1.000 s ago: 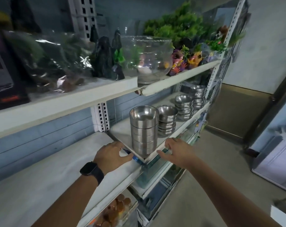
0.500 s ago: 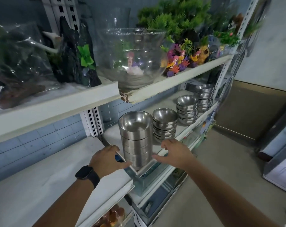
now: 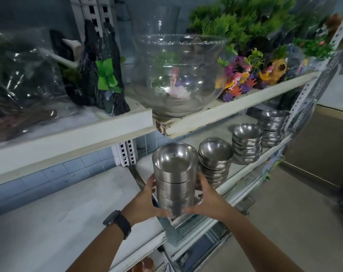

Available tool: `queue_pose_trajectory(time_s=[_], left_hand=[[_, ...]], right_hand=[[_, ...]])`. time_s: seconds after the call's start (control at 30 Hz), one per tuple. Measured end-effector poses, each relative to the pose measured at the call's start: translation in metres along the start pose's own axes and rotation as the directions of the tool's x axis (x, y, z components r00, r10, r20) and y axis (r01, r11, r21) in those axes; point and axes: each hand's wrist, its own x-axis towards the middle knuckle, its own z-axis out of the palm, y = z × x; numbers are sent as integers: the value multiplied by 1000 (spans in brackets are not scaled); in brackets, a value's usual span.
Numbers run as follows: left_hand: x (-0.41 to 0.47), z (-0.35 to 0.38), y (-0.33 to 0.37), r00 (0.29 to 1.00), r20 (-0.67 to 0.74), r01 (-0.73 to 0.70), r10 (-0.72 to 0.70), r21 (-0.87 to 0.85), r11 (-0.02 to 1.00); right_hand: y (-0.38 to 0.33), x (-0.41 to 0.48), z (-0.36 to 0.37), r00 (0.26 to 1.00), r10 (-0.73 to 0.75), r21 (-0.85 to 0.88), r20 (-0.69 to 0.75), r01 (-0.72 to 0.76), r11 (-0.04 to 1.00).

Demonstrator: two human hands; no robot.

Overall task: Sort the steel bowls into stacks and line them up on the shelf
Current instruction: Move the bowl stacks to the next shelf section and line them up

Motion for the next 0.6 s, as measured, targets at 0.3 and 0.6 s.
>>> queue_pose_trajectory(time_s=[0.3,0.6], left_hand=[[5,21,3,991,-131,-27,-2,-218,976],[3,32,8,974,-223,-9,-43,-225,974]], right_hand=[[11,20,-5,991,-63,175,121,41,984],[12,27,-13,982,-86,226,167,47,973]])
